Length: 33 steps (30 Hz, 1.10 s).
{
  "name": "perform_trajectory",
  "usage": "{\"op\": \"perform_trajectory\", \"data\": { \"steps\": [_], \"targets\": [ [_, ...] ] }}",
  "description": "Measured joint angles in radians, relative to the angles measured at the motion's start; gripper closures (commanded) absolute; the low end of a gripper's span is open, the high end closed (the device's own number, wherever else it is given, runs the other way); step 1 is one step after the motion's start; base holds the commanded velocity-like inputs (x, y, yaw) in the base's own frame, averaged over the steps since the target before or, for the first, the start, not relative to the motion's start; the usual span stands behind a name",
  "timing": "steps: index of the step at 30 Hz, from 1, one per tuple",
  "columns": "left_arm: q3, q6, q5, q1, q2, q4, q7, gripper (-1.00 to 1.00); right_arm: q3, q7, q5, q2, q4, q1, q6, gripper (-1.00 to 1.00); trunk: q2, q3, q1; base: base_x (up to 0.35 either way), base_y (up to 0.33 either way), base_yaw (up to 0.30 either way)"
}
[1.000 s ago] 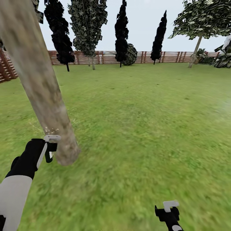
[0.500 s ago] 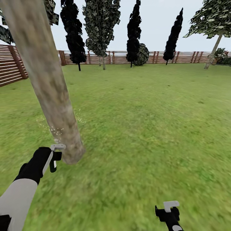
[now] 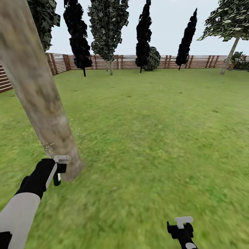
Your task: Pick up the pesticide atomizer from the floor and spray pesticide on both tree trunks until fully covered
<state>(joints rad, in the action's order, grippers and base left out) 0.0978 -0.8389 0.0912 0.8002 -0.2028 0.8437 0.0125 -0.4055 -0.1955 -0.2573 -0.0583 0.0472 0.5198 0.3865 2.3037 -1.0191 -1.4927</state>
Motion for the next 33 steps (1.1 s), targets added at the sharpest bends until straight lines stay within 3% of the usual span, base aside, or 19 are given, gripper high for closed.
{"op": "perform_trajectory", "data": {
  "steps": [15,28,33],
  "targets": [
    [0.028,-0.001,0.003,-0.003,-0.013,-0.001,0.0,1.0,-0.001,0.0,0.0,0.0,0.0,0.0,0.0,-1.0,0.0,0.0,0.0,0.168,-0.23,0.265],
    [0.037,-0.001,0.009,-0.004,-0.012,-0.002,-0.012,1.0,-0.001,0.0,0.0,0.0,0.0,0.0,0.0,-1.0,0.0,0.0,0.0,0.108,-0.23,0.101],
    [0.041,0.0,0.003,-0.046,-0.014,-0.001,-0.042,1.0,-0.001,0.0,0.0,0.002,0.0,0.0,0.0,-1.0,0.0,0.0,0.0,0.144,-0.012,0.277]
  ]
}}
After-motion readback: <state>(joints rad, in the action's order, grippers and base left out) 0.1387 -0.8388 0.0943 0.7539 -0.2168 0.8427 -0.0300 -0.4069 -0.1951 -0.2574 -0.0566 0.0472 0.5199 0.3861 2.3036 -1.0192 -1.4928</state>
